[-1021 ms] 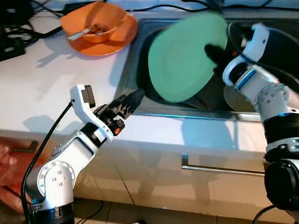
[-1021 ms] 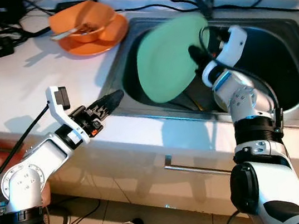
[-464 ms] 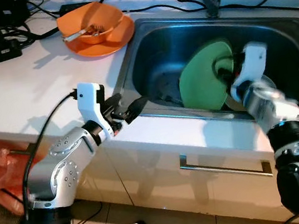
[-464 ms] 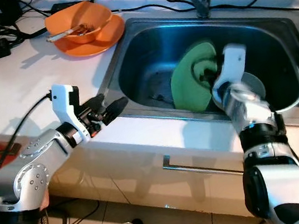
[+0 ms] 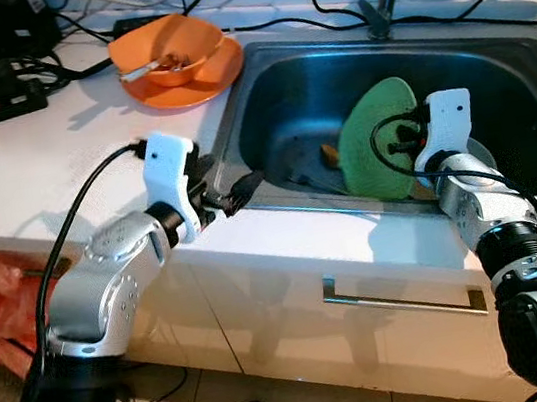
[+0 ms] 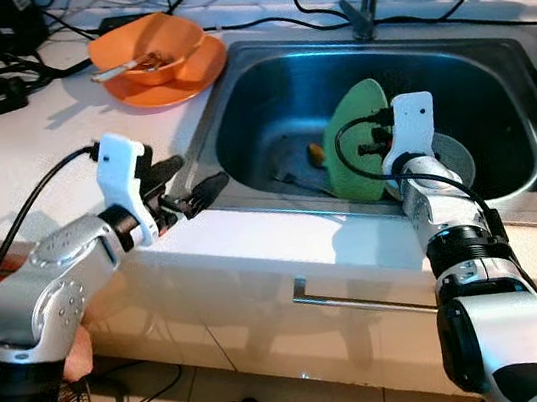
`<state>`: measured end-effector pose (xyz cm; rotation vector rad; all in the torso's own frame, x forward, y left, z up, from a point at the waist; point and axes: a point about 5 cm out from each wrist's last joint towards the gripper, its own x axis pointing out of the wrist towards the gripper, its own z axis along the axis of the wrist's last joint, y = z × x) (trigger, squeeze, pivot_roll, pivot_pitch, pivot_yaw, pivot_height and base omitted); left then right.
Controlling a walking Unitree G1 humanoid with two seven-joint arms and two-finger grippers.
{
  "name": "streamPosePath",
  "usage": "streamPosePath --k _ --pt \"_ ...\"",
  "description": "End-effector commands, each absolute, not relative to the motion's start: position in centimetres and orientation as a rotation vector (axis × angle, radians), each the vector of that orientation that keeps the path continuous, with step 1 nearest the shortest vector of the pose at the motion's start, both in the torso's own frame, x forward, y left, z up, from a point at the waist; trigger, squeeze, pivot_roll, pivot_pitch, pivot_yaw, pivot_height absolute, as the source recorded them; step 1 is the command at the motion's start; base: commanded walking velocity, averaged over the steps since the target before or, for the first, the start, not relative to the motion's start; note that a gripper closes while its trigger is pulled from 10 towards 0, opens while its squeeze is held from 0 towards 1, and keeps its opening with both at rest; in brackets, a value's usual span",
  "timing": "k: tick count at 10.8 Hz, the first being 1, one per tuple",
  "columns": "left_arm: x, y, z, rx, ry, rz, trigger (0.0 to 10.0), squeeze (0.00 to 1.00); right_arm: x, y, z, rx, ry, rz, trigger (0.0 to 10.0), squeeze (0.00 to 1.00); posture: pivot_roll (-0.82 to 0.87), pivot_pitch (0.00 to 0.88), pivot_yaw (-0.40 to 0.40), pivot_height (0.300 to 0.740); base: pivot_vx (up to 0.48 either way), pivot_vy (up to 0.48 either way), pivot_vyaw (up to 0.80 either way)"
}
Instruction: Kitchen organization
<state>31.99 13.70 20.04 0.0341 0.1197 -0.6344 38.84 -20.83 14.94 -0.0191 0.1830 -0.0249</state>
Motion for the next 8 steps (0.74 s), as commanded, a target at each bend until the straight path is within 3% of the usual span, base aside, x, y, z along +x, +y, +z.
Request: streamPosePath --k 1,2,3,8 --pt "32.15 13.46 20.28 0.06 0.115 -0.652 10.0 0.0 37.48 -21.41 11.33 -0.036 0.324 -0.05 10.0 0.0 0.26 0.137 0.064 0.74 0.0 0.0 0.0" --pt "32.18 13.34 20.25 0.069 0.116 -0.665 10.0 0.0 37.44 -21.45 11.18 -0.045 0.324 -0.057 10.0 0.64 0.26 0.134 0.071 0.74 0.0 0.0 0.0" --pt "32.24 13.24 20.27 0.074 0.116 -0.674 10.0 0.0 37.33 -21.51 10.93 -0.051 0.327 -0.065 10.0 1.0 0.26 0.133 0.074 0.74 0.0 0.0 0.0" --pt "32.4 13.64 19.51 0.04 0.125 -0.623 10.0 0.0 37.27 -21.66 10.74 -0.062 0.333 -0.064 10.0 1.0 0.25 0.136 0.061 0.74 0.0 0.0 0.0"
